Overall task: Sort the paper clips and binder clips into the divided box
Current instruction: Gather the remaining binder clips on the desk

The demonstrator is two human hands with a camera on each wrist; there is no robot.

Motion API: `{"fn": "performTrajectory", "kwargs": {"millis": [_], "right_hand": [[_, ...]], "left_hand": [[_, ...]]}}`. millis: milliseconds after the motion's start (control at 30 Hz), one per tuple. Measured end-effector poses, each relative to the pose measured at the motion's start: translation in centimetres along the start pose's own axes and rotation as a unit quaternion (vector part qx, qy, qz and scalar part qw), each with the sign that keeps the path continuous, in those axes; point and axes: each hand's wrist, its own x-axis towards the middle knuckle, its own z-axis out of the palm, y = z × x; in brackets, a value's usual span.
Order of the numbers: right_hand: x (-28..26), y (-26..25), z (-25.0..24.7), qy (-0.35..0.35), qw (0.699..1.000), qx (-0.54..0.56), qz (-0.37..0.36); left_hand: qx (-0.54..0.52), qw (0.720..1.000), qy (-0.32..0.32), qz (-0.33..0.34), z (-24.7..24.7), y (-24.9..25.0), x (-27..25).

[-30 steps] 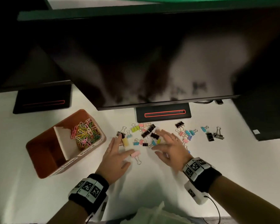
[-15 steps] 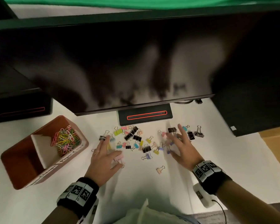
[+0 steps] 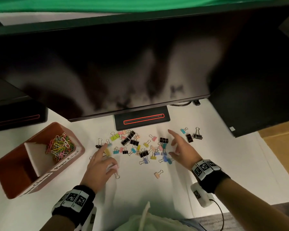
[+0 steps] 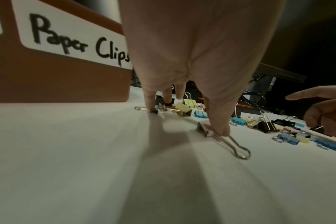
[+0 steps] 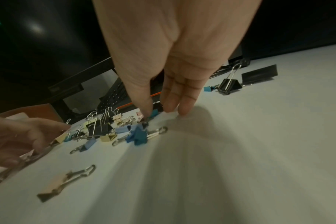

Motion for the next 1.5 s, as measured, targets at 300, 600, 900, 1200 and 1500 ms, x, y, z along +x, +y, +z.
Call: {"fn": "performTrajectory", "kwargs": {"millis": [300,600,900,1200,1500], "right_hand": [[1.0,-4.0,1.0,0.016,0.986,-0.052,-0.155],[5.2,-12.6,7.2,-0.134,0.939,-0.234,-0.213],[7.1,-13.6,10.0,-0.134,0.938,-0.237,-0.214],[6.5,-12.7,10.1,-0.112,0.957,-0.142,-0.227],[4.6,-19.3,9.2,-0.095,0.942,-0.050,-0.317]], "left_hand": [[-0.036,0.994,0.075,-0.071,-1.0,-1.5,-0.9],[0.058,0.996,0.058,-0.030,-0.6,-2.8,0.5],[-0.073,0.994,0.083,-0.010,-0.3,-4.2,1.0],[-0.187,0.976,0.110,0.007,-2.0,-4.7,-0.8],[-0.237,0.945,0.226,-0.008,-9.8,-5.5,-6.9]]}}
